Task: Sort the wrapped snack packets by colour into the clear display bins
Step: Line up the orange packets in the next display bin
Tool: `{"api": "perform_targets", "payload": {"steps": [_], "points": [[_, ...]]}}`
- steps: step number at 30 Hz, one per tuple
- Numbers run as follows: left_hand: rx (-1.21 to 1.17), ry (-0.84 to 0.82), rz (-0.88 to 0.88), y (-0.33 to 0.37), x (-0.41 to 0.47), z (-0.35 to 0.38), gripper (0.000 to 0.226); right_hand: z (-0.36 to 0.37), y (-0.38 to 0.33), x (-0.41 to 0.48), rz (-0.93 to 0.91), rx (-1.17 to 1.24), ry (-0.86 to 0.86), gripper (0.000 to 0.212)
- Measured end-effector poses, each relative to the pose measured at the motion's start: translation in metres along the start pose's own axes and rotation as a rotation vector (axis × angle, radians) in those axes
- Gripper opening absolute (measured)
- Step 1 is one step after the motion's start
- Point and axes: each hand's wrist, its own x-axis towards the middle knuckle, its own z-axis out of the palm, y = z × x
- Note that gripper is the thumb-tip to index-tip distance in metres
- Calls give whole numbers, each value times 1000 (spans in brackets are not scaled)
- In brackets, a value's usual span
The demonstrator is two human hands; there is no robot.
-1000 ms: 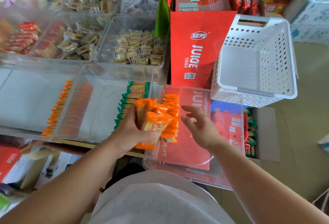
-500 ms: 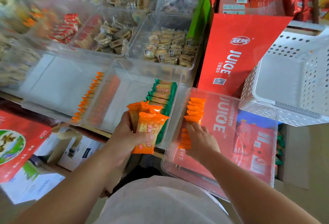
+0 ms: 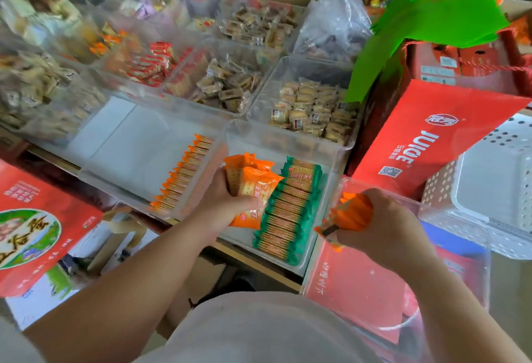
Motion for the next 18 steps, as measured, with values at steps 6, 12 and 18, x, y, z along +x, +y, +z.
{"api": "perform_targets", "payload": {"steps": [6,12,18], "points": [[-63,86,47,5,51,-79,78,31,-77,24,60,386,-1,75],[290,155,119,-20,98,-181,83,76,-139,31,154,365,87,83],[852,-15,150,-80,130,-225,88,110,-161,29,263,273,87,86]]}}
